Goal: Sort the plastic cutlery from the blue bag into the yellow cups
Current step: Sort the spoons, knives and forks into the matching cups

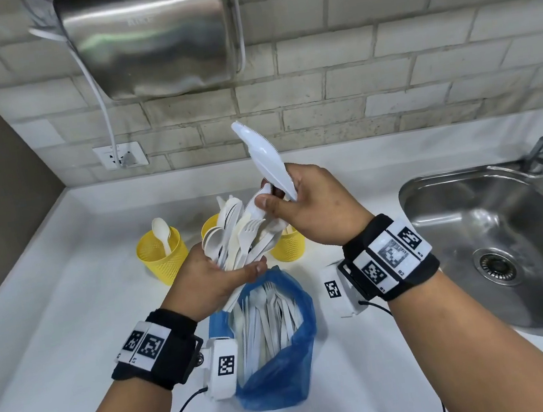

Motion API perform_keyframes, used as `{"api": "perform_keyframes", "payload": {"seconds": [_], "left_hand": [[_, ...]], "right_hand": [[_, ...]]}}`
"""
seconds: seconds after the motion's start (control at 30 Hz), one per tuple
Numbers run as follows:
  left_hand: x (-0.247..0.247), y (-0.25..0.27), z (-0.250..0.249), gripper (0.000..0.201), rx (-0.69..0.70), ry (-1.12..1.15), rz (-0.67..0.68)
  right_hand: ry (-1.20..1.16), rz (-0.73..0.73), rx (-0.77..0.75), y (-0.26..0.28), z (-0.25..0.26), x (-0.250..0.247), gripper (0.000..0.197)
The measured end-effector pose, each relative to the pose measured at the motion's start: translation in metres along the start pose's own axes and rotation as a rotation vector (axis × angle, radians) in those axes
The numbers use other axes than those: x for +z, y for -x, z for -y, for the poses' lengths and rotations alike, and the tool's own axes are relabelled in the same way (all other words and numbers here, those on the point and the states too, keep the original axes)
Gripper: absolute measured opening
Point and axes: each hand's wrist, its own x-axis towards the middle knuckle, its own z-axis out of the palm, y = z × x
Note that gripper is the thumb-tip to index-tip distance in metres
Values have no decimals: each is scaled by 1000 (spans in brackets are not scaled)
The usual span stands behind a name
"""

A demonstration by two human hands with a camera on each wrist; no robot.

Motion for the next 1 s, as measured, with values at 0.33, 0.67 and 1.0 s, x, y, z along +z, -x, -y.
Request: {"api": "perform_keyframes", "payload": {"seconds": [0.33,0.67,1.0], "left_hand": [[3,-12,2,35,-1,2,-67],[3,-24,6,38,-53,24,-90],[7,-33,0,36,-50,26,-101]], "right_hand": [[-213,-57,3,-2,-6,-3,14],[-436,-137,119,-6,-12,-2,20],[-717,-309,140,-12,-7,5,33]]}}
